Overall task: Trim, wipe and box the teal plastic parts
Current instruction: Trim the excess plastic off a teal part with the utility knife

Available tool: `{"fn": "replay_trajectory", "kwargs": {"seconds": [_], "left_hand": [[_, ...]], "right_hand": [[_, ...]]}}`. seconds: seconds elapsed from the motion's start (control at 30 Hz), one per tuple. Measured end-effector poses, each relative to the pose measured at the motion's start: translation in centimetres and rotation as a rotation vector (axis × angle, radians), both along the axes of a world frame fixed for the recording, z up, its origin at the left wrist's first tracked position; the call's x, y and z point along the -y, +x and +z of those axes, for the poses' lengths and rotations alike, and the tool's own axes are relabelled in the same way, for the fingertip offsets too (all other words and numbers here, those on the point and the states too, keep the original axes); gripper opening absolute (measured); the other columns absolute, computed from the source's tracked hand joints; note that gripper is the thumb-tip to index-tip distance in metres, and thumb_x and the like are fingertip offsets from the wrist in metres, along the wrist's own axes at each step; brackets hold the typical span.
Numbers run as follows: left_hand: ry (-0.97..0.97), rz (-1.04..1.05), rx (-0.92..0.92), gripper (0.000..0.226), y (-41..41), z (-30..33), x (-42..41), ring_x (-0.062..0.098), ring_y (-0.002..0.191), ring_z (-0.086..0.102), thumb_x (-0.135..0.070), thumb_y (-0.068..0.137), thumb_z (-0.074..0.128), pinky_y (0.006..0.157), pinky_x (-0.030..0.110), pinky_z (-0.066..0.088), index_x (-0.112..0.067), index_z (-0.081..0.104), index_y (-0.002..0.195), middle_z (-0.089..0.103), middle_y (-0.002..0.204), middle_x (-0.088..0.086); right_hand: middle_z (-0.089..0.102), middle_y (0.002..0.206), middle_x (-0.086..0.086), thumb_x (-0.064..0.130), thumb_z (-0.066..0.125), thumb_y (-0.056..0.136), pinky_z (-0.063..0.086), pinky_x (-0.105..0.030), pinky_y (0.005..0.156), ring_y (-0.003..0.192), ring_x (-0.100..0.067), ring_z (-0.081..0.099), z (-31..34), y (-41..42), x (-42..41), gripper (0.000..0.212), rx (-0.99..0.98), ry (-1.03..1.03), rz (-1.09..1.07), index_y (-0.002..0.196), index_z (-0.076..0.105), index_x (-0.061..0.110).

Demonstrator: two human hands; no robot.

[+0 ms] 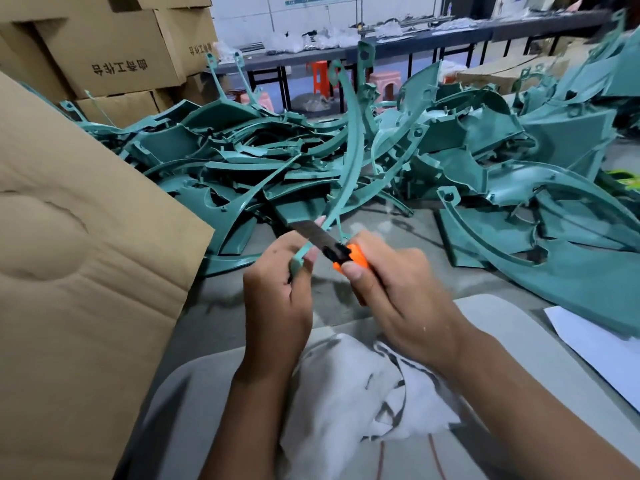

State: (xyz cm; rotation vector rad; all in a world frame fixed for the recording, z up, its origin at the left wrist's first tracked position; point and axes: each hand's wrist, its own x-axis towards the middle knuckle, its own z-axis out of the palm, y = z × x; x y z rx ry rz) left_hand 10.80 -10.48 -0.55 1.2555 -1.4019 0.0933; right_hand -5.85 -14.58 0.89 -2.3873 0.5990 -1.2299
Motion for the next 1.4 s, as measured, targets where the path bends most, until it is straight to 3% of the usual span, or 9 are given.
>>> {"fn": "replay_trajectory", "kwargs": {"seconds": [0.17, 0.3, 0.4, 0.57, 0.7, 0.83, 1.03, 1.2, 1.4], "left_hand": [[0.051, -0.048, -0.036, 0.028, -0.3, -0.4, 0.4, -0.006, 0.068, 0.054, -0.013, 0.099, 0.060, 0.063, 0.010, 0.035, -0.034, 0.060, 0.081, 0.058, 0.073, -0.024], [0.096, -0.157, -0.174, 0.018, -0.7, -0.6, 0.2, 0.016, 0.080, 0.071, -0.024, 0.099, 0.064, 0.068, 0.037, 0.056, -0.028, 0.075, 0.112, 0.074, 0.086, -0.006], [0.171, -0.220, -0.218, 0.018, -0.8, -0.3, -0.1, 0.036, 0.083, 0.069, -0.027, 0.096, 0.065, 0.071, 0.054, 0.057, -0.039, 0.076, 0.106, 0.073, 0.088, 0.016], [0.248, -0.341, -0.439, 0.024, -0.5, 0.8, -0.7, 0.011, 0.096, 0.075, -0.022, 0.094, 0.066, 0.080, 0.027, 0.061, -0.042, 0.078, 0.100, 0.079, 0.101, -0.010], [0.298, -0.274, -0.451, 0.015, 0.4, 0.4, -0.4, 0.012, 0.098, 0.075, -0.026, 0.090, 0.066, 0.085, 0.040, 0.061, -0.034, 0.078, 0.098, 0.079, 0.102, -0.010], [0.384, -0.361, -0.480, 0.022, 0.7, 0.5, -0.6, 0.014, 0.094, 0.076, -0.026, 0.089, 0.069, 0.075, 0.029, 0.061, -0.042, 0.079, 0.100, 0.079, 0.100, -0.007], [0.439, -0.384, -0.485, 0.023, 2.2, 0.7, -1.3, 0.010, 0.087, 0.077, -0.023, 0.081, 0.077, 0.072, 0.019, 0.058, -0.042, 0.081, 0.092, 0.080, 0.095, -0.007], [0.512, -0.513, -0.593, 0.028, 2.5, 0.7, -1.9, 0.024, 0.098, 0.076, -0.013, 0.076, 0.084, 0.078, 0.029, 0.061, -0.024, 0.082, 0.101, 0.079, 0.106, 0.008], [0.539, -0.567, -0.789, 0.033, 3.7, 0.6, -2.5, 0.026, 0.101, 0.075, -0.006, 0.071, 0.068, 0.076, 0.028, 0.061, -0.022, 0.084, 0.094, 0.078, 0.106, 0.010]], "right_hand": [[0.042, 0.061, 0.013, 0.032, 0.044, 0.109, 0.028, -0.026, 0.053, 0.051, -0.011, 0.040, -0.1, -0.2, 0.4, 0.026, -0.050, -0.054, -0.050, 0.088, 0.045, 0.017], [0.043, 0.059, 0.015, 0.027, 0.044, 0.112, 0.028, -0.012, 0.046, 0.048, -0.010, 0.045, -0.1, -1.3, 2.2, 0.027, 0.090, -0.020, -0.243, 0.086, 0.045, 0.019], [0.045, 0.058, 0.009, 0.027, 0.045, 0.112, 0.030, -0.016, 0.044, 0.046, -0.013, 0.041, -0.6, -3.4, 4.7, 0.031, 0.086, 0.018, -0.507, 0.083, 0.045, 0.017], [0.046, 0.057, 0.003, 0.028, 0.045, 0.111, 0.023, -0.029, 0.048, 0.049, -0.011, 0.043, -0.9, -5.9, 6.6, 0.035, 0.084, 0.163, -0.818, 0.078, 0.042, 0.017], [0.048, 0.059, 0.009, 0.026, 0.045, 0.112, 0.032, -0.016, 0.042, 0.048, -0.014, 0.047, -0.3, -3.7, 4.1, 0.030, 0.157, 0.019, -0.408, 0.083, 0.046, 0.019], [0.037, 0.058, 0.017, 0.028, 0.045, 0.111, 0.029, -0.017, 0.049, 0.050, -0.008, 0.043, -0.5, -1.9, 3.1, 0.028, -0.017, -0.048, -0.259, 0.083, 0.041, 0.024], [0.046, 0.057, 0.008, 0.032, 0.044, 0.111, 0.034, -0.019, 0.044, 0.047, -0.013, 0.042, -1.2, -4.6, 5.4, 0.032, 0.023, 0.044, -0.445, 0.082, 0.047, 0.022], [0.046, 0.056, 0.001, 0.031, 0.048, 0.110, 0.024, -0.028, 0.048, 0.048, -0.015, 0.040, -1.4, -6.9, 7.5, 0.036, 0.032, 0.078, -0.723, 0.078, 0.042, 0.017], [0.049, 0.060, -0.005, 0.035, 0.048, 0.109, 0.025, -0.036, 0.051, 0.055, -0.023, 0.045, -1.9, -8.3, 8.7, 0.039, -0.010, 0.163, -0.898, 0.075, 0.042, 0.017]]}}
